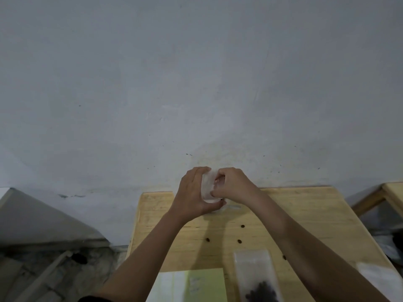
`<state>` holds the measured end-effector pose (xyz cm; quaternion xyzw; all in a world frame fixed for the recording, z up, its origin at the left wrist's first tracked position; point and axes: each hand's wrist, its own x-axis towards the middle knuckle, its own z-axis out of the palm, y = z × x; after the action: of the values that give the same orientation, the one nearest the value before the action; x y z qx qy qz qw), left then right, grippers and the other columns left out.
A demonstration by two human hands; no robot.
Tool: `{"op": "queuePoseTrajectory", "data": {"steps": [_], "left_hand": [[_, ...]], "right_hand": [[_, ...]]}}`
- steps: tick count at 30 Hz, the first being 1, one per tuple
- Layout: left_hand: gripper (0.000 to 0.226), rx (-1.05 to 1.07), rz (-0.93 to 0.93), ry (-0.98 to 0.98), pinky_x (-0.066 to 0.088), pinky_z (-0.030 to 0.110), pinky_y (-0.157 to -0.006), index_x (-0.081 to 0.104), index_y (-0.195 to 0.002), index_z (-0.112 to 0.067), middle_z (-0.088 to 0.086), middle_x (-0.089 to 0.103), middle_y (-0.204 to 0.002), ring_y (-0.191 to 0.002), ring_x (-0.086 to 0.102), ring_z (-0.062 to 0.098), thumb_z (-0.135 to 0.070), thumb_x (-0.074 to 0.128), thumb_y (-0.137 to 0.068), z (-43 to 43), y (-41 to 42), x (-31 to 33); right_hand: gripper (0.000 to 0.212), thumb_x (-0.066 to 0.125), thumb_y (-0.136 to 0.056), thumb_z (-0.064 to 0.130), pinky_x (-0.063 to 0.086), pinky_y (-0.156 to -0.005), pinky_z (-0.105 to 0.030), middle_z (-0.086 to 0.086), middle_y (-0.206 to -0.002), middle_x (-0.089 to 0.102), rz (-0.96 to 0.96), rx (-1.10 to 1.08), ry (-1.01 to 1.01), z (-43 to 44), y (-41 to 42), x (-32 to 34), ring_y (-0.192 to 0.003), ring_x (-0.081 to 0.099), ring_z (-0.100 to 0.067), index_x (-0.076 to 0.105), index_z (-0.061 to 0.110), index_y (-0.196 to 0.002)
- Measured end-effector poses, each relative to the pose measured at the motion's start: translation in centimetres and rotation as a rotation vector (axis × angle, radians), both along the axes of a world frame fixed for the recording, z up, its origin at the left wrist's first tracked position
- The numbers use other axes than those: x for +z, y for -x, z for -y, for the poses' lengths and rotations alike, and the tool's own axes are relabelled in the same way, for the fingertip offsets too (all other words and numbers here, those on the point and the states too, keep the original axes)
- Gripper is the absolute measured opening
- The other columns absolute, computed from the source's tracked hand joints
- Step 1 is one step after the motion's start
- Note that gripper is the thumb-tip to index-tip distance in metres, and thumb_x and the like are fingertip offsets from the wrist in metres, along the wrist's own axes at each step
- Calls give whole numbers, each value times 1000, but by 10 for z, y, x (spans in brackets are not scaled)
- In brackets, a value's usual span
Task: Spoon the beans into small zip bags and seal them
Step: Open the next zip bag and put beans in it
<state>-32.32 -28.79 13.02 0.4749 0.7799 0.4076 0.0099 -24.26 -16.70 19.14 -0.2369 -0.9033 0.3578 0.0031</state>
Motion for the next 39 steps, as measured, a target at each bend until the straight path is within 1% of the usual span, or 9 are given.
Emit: {"op": "queuePoseTrajectory", "data": {"steps": [4, 7, 10, 13, 18, 21, 27, 34, 39], "left_hand": [[90, 22, 33, 53, 33, 24, -91, 39, -131, -18, -14, 40, -115, -102, 35, -1, -60, 66, -57, 12, 10, -10], [93, 68, 90, 111, 35, 24, -91, 34, -134, -24, -13, 42, -118, -106, 38, 4, -61, 70, -57, 23, 21, -24], [93, 101, 114, 159, 35, 24, -91, 32, -137, -27, -11, 41, -120, -108, 38, 5, -56, 75, -59, 36, 30, -42], [96, 126, 167, 196, 32, 24, -91, 29, -139, -27, -10, 41, -123, -113, 38, 7, -58, 72, -60, 48, 35, -59], [97, 160, 209, 218, 28, 22, -94, 30, -140, -26, -12, 37, -127, -114, 31, 1, -64, 66, -58, 58, 34, -73], [98, 173, 204, 225, 27, 21, -93, 33, -139, -21, -9, 39, -127, -112, 30, 0, -66, 62, -57, 60, 34, -78], [96, 181, 170, 268, 36, 29, -92, 36, -138, -19, -1, 45, -123, -111, 41, 14, -59, 68, -57, 62, 28, -83], [97, 234, 55, 398, 33, 34, -98, 34, -141, -18, 3, 45, -128, -117, 40, 22, -47, 80, -60, 56, 28, -93], [95, 253, 42, 463, 30, 35, -102, 33, -141, -16, 5, 43, -131, -121, 38, 24, -44, 79, -62, 46, 26, -97]], "right_hand": [[22, 70, -78, 21, 45, -70, -11, 6, -99, 65, -23, 34, 155, -1, 4, -19, -87, 59, -5, 68, 19, -99], [7, 70, -82, 17, 49, -76, -13, 6, -90, 69, -169, -78, 302, -4, 3, -36, -85, 63, -3, 71, 16, -89], [5, 64, -85, 7, 51, -79, -22, -1, -86, 66, -281, -269, 79, -18, -5, -67, -78, 60, -5, 68, 9, -86], [26, 66, -85, 19, 47, -81, -26, -9, -106, 59, -64, -308, -28, -31, -15, -101, -94, 58, -18, 60, 7, -108], [30, 69, -84, 21, 40, -65, -21, -4, -90, 57, 52, -400, 154, -28, -21, -128, -86, 56, -19, 59, 4, -106], [4, 67, -85, 10, 49, -85, -35, 0, -85, 61, -142, -509, 314, -22, -18, -136, -94, 60, -25, 66, 10, -88], [15, 62, -88, 12, 53, -89, -43, -14, -82, 69, -293, -770, 694, -11, 3, -147, -85, 66, -29, 69, 12, -76], [13, 58, -88, 4, 56, -79, -30, -10, -74, 66, -355, -1011, 848, -21, 5, -154, -74, 66, -22, 68, 2, -81], [17, 55, -89, -1, 56, -55, -16, -14, -74, 61, -508, -1082, 991, -36, -14, -141, -61, 64, -18, 62, 1, -74]]}}
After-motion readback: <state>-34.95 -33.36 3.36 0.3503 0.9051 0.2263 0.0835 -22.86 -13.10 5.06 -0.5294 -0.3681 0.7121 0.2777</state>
